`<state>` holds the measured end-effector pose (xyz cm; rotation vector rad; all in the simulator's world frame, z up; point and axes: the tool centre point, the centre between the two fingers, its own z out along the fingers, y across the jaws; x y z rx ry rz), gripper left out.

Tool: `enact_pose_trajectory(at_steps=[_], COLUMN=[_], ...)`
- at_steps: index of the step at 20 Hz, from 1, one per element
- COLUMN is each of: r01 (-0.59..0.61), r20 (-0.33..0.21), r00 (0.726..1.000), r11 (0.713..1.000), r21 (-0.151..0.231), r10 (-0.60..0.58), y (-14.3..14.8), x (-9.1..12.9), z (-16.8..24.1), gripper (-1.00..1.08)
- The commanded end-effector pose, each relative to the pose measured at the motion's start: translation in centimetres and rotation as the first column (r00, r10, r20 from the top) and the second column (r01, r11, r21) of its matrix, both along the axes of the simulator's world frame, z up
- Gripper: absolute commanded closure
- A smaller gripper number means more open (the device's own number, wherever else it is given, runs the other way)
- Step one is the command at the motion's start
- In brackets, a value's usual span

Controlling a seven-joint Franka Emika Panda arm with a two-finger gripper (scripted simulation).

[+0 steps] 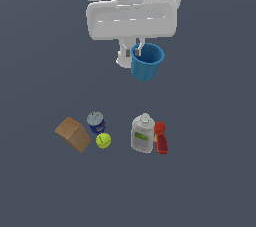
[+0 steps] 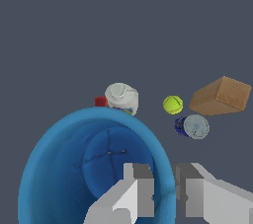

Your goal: Pick up a designated object from a clutter of objects.

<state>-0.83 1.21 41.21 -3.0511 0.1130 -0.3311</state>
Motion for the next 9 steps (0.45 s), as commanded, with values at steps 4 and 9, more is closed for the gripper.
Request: enact_pose_trajectory(at_steps=[4, 9], r01=[-0.001, -0.001], r20=[0.002, 0.002], r00=[1.000, 1.000], r11=[1.000, 1.000], r21=[0.001, 0.001], r10=[0.001, 0.001], y=[0.0, 0.0], x=[0.7, 0.9], z=[1.7, 2.1], gripper=[1.08, 1.08])
